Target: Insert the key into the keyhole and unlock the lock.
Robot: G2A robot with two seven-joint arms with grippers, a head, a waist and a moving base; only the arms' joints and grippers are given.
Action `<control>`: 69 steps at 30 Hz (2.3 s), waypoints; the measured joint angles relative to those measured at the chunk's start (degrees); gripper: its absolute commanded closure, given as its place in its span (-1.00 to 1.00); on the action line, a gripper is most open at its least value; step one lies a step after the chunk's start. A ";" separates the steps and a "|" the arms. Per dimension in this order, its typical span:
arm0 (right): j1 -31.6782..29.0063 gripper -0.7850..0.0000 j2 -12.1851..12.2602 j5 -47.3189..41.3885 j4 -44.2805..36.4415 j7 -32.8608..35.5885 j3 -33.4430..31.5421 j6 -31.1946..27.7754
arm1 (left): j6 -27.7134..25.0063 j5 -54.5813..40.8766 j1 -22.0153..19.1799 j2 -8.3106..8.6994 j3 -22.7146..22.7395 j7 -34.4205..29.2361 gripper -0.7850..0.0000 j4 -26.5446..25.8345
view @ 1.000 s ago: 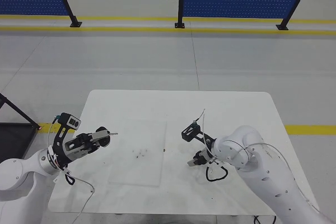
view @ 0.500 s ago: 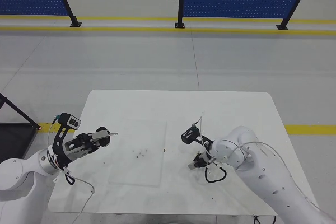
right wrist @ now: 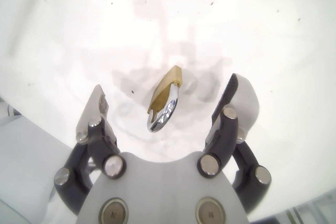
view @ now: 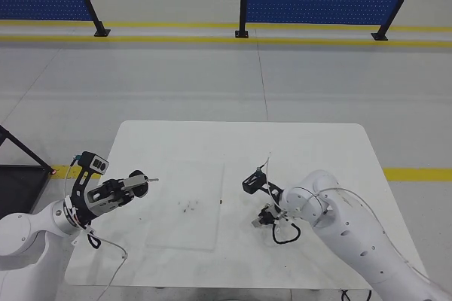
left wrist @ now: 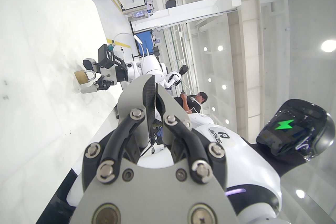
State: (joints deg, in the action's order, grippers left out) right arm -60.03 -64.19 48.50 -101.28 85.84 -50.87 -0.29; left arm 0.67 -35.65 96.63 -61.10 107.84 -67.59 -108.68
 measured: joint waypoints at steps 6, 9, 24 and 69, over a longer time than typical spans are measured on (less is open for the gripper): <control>0.38 -0.04 -0.10 0.08 0.56 -0.11 0.37 0.36 | 0.00 0.00 0.00 0.00 0.00 0.00 1.00 0.00; 0.49 0.36 -0.11 0.02 0.62 0.08 0.46 0.38 | 0.00 0.00 0.00 0.00 0.00 0.00 1.00 0.00; 0.59 1.00 0.17 -0.67 -0.73 -1.88 -1.54 0.93 | 0.00 0.00 0.00 0.00 0.00 0.00 1.00 0.00; -15.62 1.00 -0.01 -76.23 8.39 -25.49 -22.05 -13.93 | 0.00 0.00 0.00 0.00 0.00 0.00 1.00 0.00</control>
State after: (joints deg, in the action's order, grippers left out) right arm -75.65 -64.20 -27.73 -92.89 60.35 -72.91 -14.22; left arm 0.67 -35.65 96.63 -61.10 107.84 -67.59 -108.68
